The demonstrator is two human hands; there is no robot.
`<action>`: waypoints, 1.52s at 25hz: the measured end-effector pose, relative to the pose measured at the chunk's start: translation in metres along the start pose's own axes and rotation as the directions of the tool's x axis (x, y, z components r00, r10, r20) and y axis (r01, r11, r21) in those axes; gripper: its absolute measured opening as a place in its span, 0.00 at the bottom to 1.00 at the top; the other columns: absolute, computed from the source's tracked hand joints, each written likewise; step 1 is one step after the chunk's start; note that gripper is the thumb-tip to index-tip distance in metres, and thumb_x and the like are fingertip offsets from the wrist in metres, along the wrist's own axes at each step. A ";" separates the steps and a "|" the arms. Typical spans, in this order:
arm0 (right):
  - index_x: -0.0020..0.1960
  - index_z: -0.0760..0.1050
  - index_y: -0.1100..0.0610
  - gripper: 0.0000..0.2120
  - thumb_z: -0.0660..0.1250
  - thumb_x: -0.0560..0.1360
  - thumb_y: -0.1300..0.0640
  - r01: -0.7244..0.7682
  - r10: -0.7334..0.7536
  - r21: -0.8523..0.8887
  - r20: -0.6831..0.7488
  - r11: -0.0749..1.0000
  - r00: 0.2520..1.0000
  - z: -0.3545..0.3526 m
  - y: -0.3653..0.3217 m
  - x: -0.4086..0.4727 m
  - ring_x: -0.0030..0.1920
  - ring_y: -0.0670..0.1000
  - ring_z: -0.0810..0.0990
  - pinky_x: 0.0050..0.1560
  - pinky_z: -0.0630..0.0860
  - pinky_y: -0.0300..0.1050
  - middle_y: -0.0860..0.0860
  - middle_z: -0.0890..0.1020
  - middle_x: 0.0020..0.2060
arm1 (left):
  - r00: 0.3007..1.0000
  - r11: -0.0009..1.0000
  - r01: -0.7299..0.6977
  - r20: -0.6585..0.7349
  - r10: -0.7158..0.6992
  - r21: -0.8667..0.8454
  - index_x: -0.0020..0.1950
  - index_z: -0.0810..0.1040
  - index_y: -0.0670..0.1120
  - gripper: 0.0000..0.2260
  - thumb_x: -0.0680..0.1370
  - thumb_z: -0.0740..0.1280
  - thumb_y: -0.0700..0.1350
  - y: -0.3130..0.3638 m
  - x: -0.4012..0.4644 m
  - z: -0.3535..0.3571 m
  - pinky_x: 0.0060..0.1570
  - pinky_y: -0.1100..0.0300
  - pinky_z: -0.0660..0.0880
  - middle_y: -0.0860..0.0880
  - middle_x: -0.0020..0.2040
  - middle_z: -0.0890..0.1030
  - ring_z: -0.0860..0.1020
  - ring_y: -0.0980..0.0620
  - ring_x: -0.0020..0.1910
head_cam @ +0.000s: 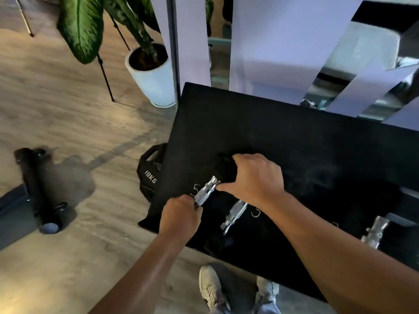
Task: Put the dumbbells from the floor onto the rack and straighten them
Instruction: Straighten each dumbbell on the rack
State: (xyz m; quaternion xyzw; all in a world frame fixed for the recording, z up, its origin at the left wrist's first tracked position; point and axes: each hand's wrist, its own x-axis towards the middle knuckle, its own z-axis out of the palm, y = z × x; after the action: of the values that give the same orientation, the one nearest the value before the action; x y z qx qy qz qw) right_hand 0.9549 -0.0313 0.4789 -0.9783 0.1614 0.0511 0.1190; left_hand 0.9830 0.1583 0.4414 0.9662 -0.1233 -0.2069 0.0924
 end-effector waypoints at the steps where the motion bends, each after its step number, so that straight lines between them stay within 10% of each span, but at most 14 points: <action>1: 0.43 0.73 0.49 0.27 0.70 0.64 0.26 0.015 -0.015 -0.028 -0.003 1.000 1.000 -0.001 -0.002 -0.001 0.41 0.49 0.78 0.35 0.71 0.45 0.43 0.76 0.35 | 1.000 1.000 0.004 -0.021 -0.004 -0.007 0.49 0.82 0.42 0.14 0.79 0.70 0.53 -0.001 0.000 0.002 0.44 0.54 0.73 0.44 0.46 0.85 0.83 0.43 0.49; 9: 0.67 0.71 0.47 0.30 0.68 0.73 0.32 0.008 -0.009 0.016 0.074 1.000 0.997 -0.016 -0.008 -0.001 0.47 0.51 0.77 0.39 0.72 0.46 0.46 0.72 0.43 | 1.000 0.992 0.015 -0.007 -0.016 -0.122 0.36 0.72 0.46 0.16 0.78 0.71 0.54 0.002 -0.006 0.010 0.39 0.57 0.66 0.46 0.37 0.80 0.80 0.44 0.41; 16: 0.64 0.73 0.50 0.29 0.73 0.71 0.35 0.055 -0.058 0.039 0.078 0.998 0.995 -0.012 -0.005 0.010 0.52 0.53 0.79 0.42 0.73 0.48 0.48 0.77 0.45 | 0.999 0.997 -0.029 0.026 0.030 -0.069 0.46 0.78 0.43 0.13 0.80 0.69 0.54 0.012 -0.009 0.000 0.38 0.60 0.68 0.48 0.39 0.79 0.81 0.47 0.42; 21: 0.73 0.70 0.49 0.38 0.77 0.68 0.38 0.001 -0.013 0.269 0.046 0.963 0.999 -0.006 0.029 -0.004 0.67 0.51 0.74 0.59 0.76 0.50 0.46 0.78 0.65 | 0.924 0.956 -0.237 -0.262 0.277 0.175 0.52 0.81 0.44 0.14 0.77 0.69 0.54 0.036 -0.034 0.003 0.44 0.51 0.77 0.45 0.49 0.80 0.80 0.45 0.48; 28: 0.75 0.68 0.47 0.40 0.79 0.67 0.41 -0.068 0.064 0.373 0.021 0.925 0.998 0.009 0.064 -0.029 0.56 0.48 0.77 0.54 0.72 0.40 0.50 0.76 0.64 | 0.974 0.977 -0.212 0.092 0.208 0.036 0.50 0.81 0.47 0.16 0.81 0.64 0.60 0.059 -0.035 0.024 0.57 0.49 0.76 0.50 0.48 0.82 0.80 0.46 0.54; 38: 0.75 0.68 0.43 0.39 0.79 0.68 0.44 0.032 -0.066 0.375 0.077 0.927 0.995 0.000 0.062 -0.013 0.63 0.51 0.76 0.55 0.69 0.40 0.50 0.74 0.66 | 0.979 0.981 -0.142 0.124 0.159 -0.134 0.31 0.63 0.49 0.23 0.78 0.69 0.58 0.066 -0.043 0.044 0.34 0.59 0.68 0.53 0.30 0.71 0.74 0.50 0.33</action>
State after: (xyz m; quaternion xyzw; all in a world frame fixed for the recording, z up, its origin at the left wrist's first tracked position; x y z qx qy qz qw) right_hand 0.9223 -0.0849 0.4676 -0.9384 0.1382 0.0596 0.3109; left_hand 0.9129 0.1015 0.4336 0.9303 -0.1890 -0.2709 0.1595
